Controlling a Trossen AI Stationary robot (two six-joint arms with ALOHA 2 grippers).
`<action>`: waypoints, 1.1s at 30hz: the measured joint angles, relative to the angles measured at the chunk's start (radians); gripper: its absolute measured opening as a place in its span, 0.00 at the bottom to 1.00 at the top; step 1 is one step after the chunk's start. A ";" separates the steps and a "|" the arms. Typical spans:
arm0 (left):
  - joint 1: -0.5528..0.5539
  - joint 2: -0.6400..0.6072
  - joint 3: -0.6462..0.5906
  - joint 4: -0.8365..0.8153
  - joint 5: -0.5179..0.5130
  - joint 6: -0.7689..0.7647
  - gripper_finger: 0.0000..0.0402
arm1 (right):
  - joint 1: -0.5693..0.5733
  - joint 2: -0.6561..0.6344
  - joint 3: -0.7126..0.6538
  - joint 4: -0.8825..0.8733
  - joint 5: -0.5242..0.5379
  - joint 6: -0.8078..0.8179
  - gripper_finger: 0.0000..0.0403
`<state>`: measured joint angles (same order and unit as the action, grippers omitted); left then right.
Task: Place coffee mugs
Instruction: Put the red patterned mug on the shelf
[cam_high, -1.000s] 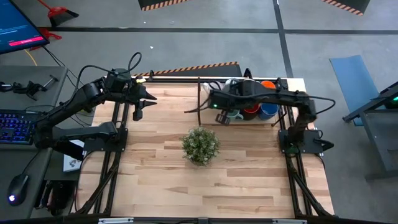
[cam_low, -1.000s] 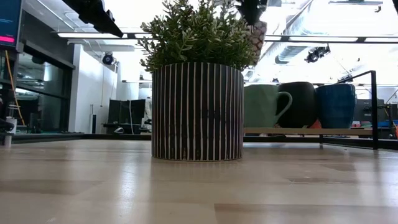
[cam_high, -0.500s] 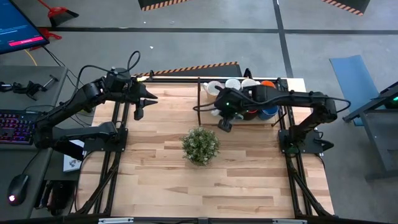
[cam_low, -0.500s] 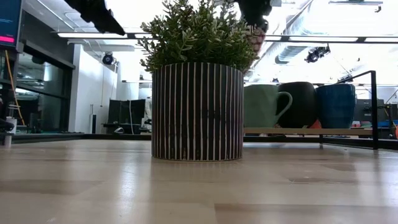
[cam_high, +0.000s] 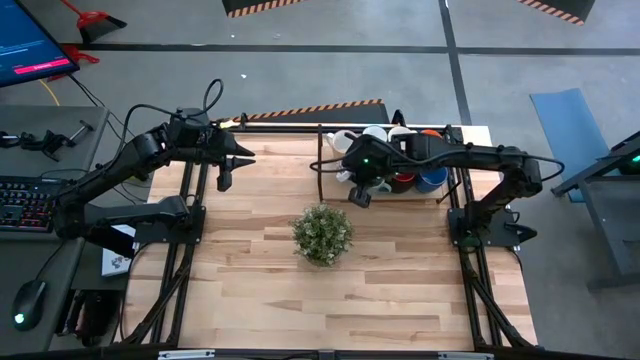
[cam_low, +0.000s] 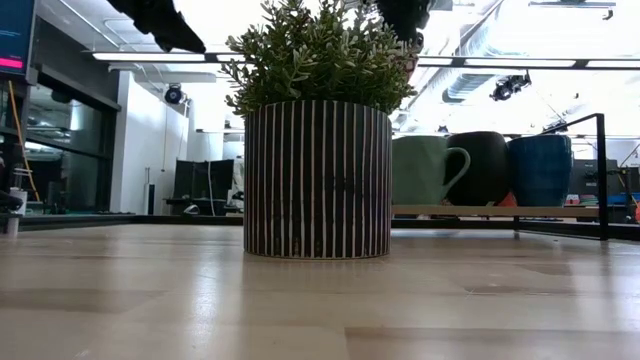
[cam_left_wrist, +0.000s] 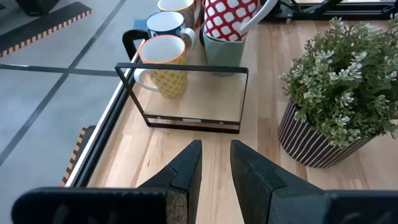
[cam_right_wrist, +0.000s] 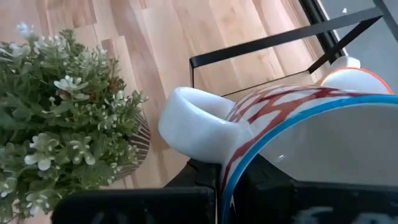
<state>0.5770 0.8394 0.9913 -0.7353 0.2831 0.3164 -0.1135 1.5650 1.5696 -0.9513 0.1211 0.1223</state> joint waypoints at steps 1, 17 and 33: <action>0.000 0.000 0.000 0.000 0.000 0.000 0.19 | 0.000 0.000 0.000 0.000 0.000 0.000 0.00; 0.000 0.000 0.000 0.000 -0.002 -0.010 0.19 | 0.000 0.132 0.000 0.018 -0.024 -0.071 0.00; 0.000 0.000 0.000 0.001 -0.002 -0.009 0.19 | -0.032 0.238 0.001 0.012 -0.071 -0.079 0.00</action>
<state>0.5771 0.8394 0.9913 -0.7346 0.2810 0.3073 -0.1453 1.8031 1.5703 -0.9394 0.0501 0.0437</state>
